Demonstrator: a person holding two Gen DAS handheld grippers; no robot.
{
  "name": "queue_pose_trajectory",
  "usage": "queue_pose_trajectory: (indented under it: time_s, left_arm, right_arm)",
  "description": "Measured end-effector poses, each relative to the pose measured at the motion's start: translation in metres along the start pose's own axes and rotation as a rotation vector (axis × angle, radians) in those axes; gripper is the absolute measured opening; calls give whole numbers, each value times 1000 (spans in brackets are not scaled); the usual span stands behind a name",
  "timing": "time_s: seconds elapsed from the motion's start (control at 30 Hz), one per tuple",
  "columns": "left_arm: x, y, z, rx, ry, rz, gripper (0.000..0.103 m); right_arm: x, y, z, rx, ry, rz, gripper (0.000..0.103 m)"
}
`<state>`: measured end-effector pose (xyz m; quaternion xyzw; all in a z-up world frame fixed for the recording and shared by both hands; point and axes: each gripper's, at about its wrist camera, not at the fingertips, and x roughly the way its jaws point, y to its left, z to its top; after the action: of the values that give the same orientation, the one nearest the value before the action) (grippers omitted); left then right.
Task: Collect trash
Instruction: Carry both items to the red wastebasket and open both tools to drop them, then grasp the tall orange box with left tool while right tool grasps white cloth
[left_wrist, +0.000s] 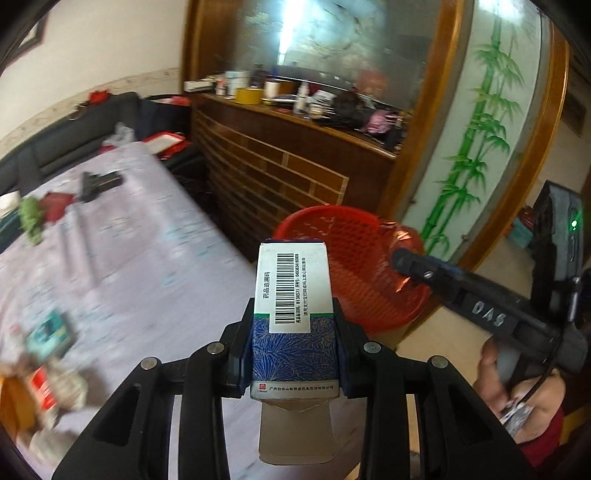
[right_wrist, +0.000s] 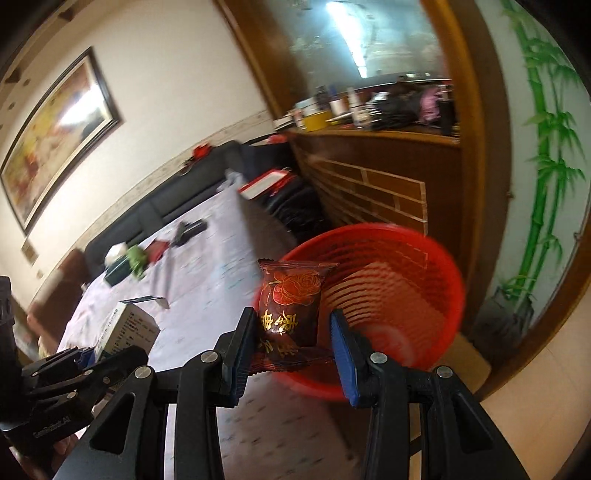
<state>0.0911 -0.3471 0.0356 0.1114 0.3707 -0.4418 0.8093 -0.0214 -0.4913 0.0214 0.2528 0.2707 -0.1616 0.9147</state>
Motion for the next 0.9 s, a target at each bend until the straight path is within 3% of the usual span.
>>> queue_pose_trajectory:
  time_s: [0.1, 0.23, 0.37, 0.63, 0.9]
  left_arm:
    - [26, -19, 17, 16, 7, -22, 33]
    - [48, -28, 28, 4, 26, -24, 54]
    - [48, -24, 22, 0, 30, -20, 57]
    - [9, 7, -19, -33, 1, 65, 63]
    - [-50, 42, -71, -58, -41, 156, 68]
  right_arm:
    - [5, -21, 11, 32, -1, -24, 44]
    - [15, -42, 19, 62, 8, -47, 47]
    - [15, -54, 20, 67, -9, -82, 54]
    - [0, -54, 3, 97, -29, -42, 57]
    - [6, 6, -25, 10, 31, 49, 57]
